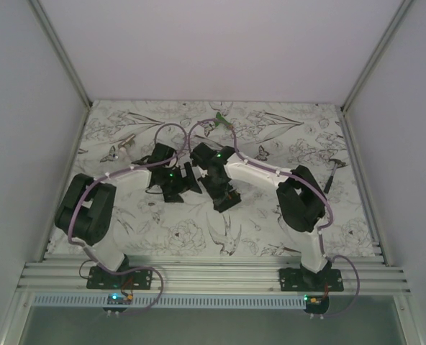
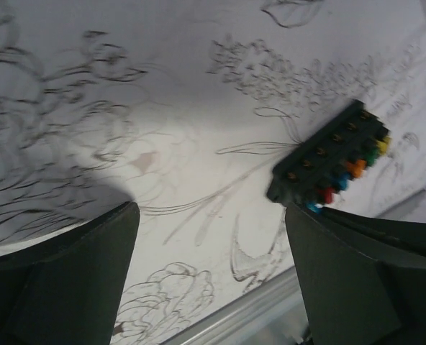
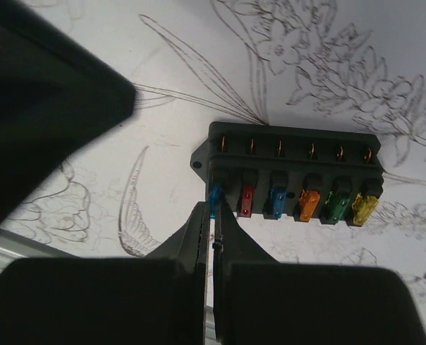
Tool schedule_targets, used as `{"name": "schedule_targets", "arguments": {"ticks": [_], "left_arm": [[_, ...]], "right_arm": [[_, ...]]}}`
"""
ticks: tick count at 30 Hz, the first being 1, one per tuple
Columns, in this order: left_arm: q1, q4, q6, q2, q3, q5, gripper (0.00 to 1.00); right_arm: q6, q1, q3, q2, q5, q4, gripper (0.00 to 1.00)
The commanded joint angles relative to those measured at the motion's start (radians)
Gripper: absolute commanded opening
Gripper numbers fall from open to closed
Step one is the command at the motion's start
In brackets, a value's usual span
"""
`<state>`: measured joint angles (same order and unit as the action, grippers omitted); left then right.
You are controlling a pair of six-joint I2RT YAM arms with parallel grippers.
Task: Snap on the fuse box
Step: Install the fuse at the fuse box base.
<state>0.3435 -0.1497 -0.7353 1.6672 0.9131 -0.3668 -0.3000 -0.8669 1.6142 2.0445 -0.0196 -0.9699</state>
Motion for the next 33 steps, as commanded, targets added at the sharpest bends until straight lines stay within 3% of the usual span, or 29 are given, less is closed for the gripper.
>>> {"name": "schedule_targets", "arguments": {"ticks": [1,14,33], "left_arm": [[0.031,0.117,-0.072,0.06,-0.036,-0.131,0.85],[0.072,0.144,-0.105,0.088,-0.063,-0.15,0.52],[0.074,0.219,-0.172,0.125,-0.092,-0.157,0.5]], "right_arm": [[-0.017,0.025,-0.05,-0.066,0.131,0.144,0.0],[-0.048,0.045,-0.104,-0.113,0.137,0.225,0.0],[-0.098,0.051,-0.17,-0.159,0.192,0.334,0.0]]}}
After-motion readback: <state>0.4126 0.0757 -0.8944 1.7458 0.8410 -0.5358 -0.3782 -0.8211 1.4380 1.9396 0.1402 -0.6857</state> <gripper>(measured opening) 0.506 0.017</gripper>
